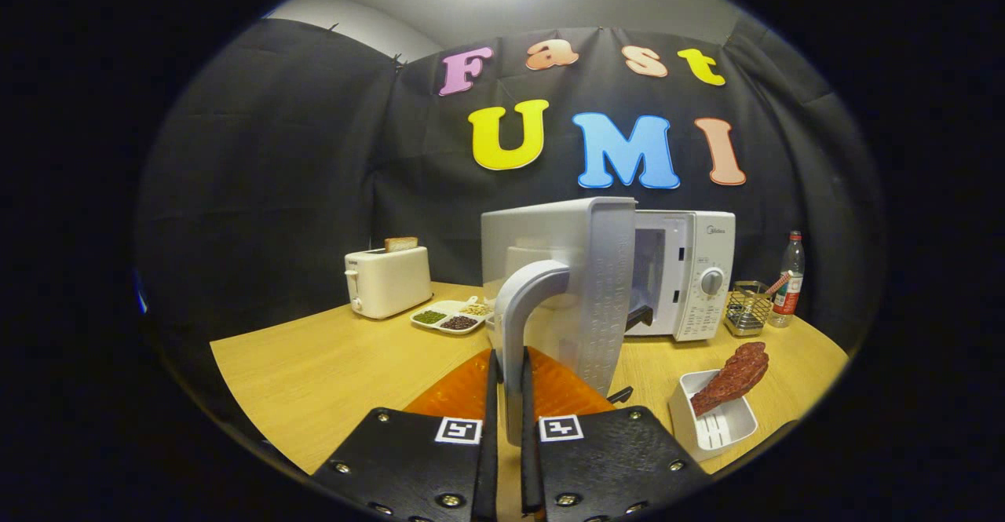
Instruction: Open the microwave, put the food inside, and close the microwave door.
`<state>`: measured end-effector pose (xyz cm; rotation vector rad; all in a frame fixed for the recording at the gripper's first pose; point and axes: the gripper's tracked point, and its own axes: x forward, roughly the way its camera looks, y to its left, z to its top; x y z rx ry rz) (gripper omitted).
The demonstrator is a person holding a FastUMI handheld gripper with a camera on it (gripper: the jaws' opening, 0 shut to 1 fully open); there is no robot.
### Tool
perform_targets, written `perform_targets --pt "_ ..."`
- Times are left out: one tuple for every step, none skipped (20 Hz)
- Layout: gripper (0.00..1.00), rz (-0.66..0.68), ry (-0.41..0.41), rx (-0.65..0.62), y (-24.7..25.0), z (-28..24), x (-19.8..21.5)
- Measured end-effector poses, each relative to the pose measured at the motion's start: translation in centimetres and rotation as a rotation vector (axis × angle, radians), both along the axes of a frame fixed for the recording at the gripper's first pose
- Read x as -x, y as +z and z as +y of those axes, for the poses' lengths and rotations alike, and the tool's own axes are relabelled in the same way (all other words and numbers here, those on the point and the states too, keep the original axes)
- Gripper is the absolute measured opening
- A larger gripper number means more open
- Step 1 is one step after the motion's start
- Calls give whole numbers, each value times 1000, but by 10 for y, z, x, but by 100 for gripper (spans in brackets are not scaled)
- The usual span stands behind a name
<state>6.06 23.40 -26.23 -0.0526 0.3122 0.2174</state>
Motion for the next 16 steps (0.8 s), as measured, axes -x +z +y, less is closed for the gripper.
perform_targets --pt "12 0 17 11 -3 16 6" --pt "12 -22 21 36 -2 29 9" --pt "12 -29 11 65 -3 37 12" --pt "12 -40 -15 78 -3 42 11" --pt "11 -40 -54 85 -3 44 14" --pt "11 -42 -71 79 -3 52 12" --pt "11 -37 -85 77 -6 64 13" --pt "11 -37 -102 86 -6 71 13" --pt "11 -38 -117 89 -5 77 13" --pt "11 -48 -135 96 -5 83 12" --pt "11 -64 -148 114 -5 90 13" --pt "11 -83 -162 137 -4 96 12" --pt "11 -99 -173 162 -6 102 12" --pt "11 -106 -185 178 -8 107 12" --pt "11 -105 -193 182 -8 109 13" --pt "11 -97 -196 172 -7 111 13"
